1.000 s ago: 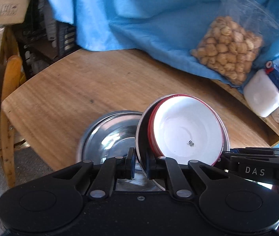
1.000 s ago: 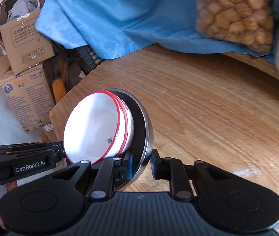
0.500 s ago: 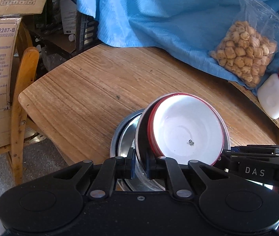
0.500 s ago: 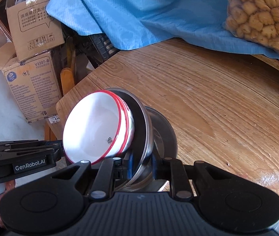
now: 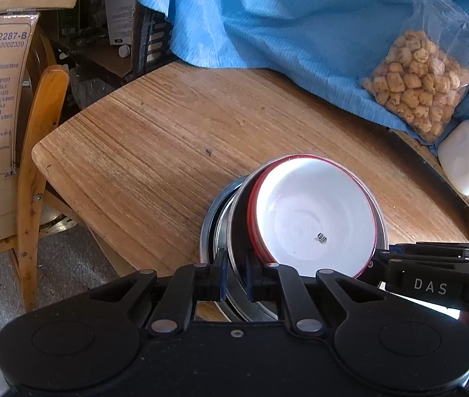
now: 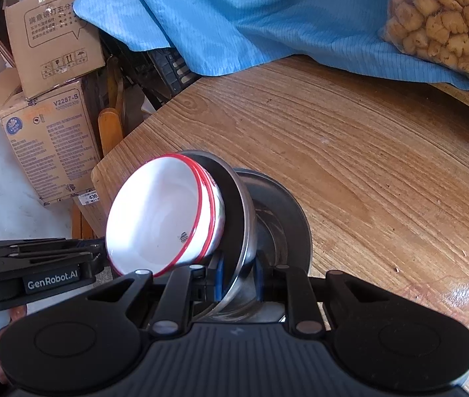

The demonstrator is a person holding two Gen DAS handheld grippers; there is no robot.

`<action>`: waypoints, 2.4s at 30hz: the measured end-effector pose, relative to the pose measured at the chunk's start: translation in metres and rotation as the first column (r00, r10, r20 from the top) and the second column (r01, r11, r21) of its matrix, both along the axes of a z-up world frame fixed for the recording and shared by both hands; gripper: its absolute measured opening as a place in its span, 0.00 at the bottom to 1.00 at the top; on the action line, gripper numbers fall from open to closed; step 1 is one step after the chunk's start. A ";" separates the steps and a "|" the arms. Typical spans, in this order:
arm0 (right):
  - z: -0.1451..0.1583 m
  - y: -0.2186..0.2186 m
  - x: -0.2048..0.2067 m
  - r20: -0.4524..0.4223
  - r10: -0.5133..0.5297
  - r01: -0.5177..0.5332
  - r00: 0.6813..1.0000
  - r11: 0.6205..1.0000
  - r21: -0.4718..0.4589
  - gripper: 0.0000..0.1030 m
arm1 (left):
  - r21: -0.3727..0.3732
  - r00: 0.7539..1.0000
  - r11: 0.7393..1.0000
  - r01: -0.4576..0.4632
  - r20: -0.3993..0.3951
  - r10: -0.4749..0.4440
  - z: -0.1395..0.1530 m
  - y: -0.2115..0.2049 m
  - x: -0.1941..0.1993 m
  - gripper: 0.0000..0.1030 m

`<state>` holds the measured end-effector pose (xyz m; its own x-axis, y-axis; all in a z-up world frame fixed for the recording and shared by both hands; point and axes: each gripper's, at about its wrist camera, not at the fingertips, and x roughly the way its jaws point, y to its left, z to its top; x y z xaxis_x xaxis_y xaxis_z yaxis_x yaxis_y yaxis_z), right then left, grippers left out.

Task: Organize plates and bowls
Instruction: 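Lower the steel bowl with both grippers onto the steel plates, then open both grippers to release the steel bowl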

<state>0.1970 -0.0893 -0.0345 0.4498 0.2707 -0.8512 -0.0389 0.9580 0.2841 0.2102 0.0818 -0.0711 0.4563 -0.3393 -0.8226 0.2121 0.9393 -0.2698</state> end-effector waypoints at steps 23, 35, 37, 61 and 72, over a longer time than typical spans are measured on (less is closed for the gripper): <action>-0.012 -0.001 0.013 -0.078 0.004 -0.004 0.997 1.000 -0.005 0.23 | 0.030 1.000 1.000 0.007 -0.022 -0.006 -0.009 -0.009 0.013 0.09; -0.009 0.003 0.014 -0.079 0.036 -0.041 0.996 0.997 -0.067 0.27 | 0.090 1.000 0.996 -0.007 0.003 0.007 -0.005 -0.014 0.009 0.19; -0.008 0.002 0.013 -0.075 0.043 -0.048 0.996 0.997 -0.068 0.27 | 0.109 1.000 0.994 -0.025 0.020 0.023 -0.002 -0.013 0.008 0.28; 0.021 -0.028 -0.015 0.022 0.068 -0.066 0.997 0.994 -0.087 0.64 | 0.170 0.918 0.910 -0.379 0.197 0.345 0.027 0.000 -0.030 0.99; 0.035 -0.055 -0.045 0.089 0.059 -0.054 0.994 0.997 -0.059 0.92 | 0.131 0.884 0.889 -0.439 0.238 0.402 0.033 -0.006 -0.077 0.99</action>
